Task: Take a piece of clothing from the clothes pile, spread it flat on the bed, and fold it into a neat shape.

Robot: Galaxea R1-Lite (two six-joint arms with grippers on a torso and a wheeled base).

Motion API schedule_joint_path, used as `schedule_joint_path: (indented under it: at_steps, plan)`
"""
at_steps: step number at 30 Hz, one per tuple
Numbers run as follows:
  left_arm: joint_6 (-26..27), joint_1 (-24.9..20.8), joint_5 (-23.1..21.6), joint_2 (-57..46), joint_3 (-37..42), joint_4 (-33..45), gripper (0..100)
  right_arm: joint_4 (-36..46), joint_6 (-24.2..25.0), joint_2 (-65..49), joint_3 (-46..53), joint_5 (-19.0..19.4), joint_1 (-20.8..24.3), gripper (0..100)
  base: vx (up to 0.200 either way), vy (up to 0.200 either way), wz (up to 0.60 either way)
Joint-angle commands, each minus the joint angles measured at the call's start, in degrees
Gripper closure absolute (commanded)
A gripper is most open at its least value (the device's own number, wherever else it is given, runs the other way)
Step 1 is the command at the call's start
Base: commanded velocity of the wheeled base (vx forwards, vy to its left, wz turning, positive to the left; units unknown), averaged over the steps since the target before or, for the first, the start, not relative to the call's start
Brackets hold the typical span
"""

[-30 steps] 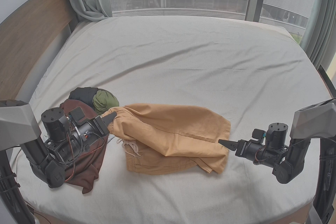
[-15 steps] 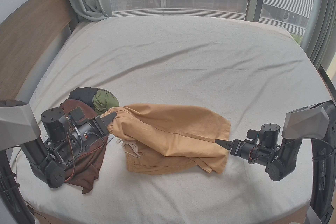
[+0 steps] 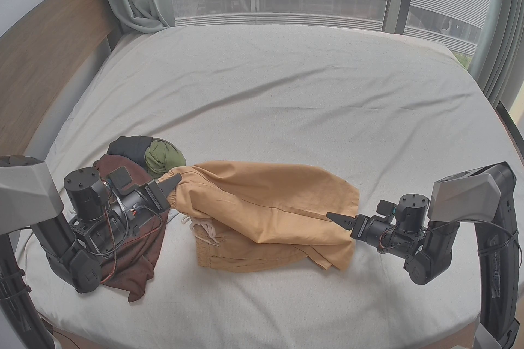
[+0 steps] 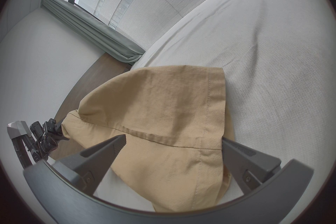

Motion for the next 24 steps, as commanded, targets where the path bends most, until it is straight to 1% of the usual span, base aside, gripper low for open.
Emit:
schedule_joint_path:
  at_steps: [1, 2, 10, 14, 16, 17, 19, 21, 22, 24]
  plan:
    - [0.0, -0.1, 0.0, 0.1, 0.0, 0.0, 100, -0.2, 0.3, 0.3, -0.2, -0.1, -0.2, 0, 0.0, 0.0, 0.0]
    - [0.0, -0.1, 0.0, 0.2, 0.0, 0.0, 100, -0.3, 0.3, 0.4, -0.3, -0.1, -0.2, 100, 0.0, 0.0, 0.0]
    - [-0.1, -0.1, 0.0, 0.9, -0.2, 0.0, 100, -0.3, 0.6, -0.4, 0.6, 0.4, -0.5, 100, 0.0, 0.0, 0.0]
    - [-0.1, -0.1, 0.0, 1.5, -0.3, 0.0, 100, -0.4, 1.5, -3.5, 2.7, 0.9, -0.6, 100, 0.0, 0.0, 0.0]
    - [-0.1, 0.0, 0.0, 1.7, -0.5, 0.0, 100, -0.4, 1.7, -5.4, 4.0, 2.4, -0.9, 100, 0.0, 0.0, 0.0]
    - [-0.1, 0.0, 0.0, 1.7, -0.6, 0.0, 100, -0.4, 2.3, -7.7, 5.7, 4.5, -1.1, 100, 0.0, 0.0, 0.0]
    - [-0.1, 0.1, 0.0, 1.7, -0.6, 0.0, 100, -0.4, 2.9, -9.5, 6.9, 6.1, -1.1, 100, 0.0, 0.0, 0.0]
    - [-0.1, 0.9, 0.0, 1.7, -0.6, 0.0, 100, -0.4, 5.1, -13.4, 9.5, 10.5, -1.1, 100, 0.0, 0.0, 0.0]
    - [-0.1, 1.0, -0.1, 1.7, -0.6, 0.0, 100, -0.4, 5.8, -14.3, 10.4, 12.1, -1.2, 100, 0.0, 0.0, 0.0]
    - [-0.1, 1.1, 0.0, 2.1, -0.7, 0.0, 100, -0.4, 5.9, -15.0, 11.4, 13.4, -1.4, 100, 0.0, 0.0, 0.0]
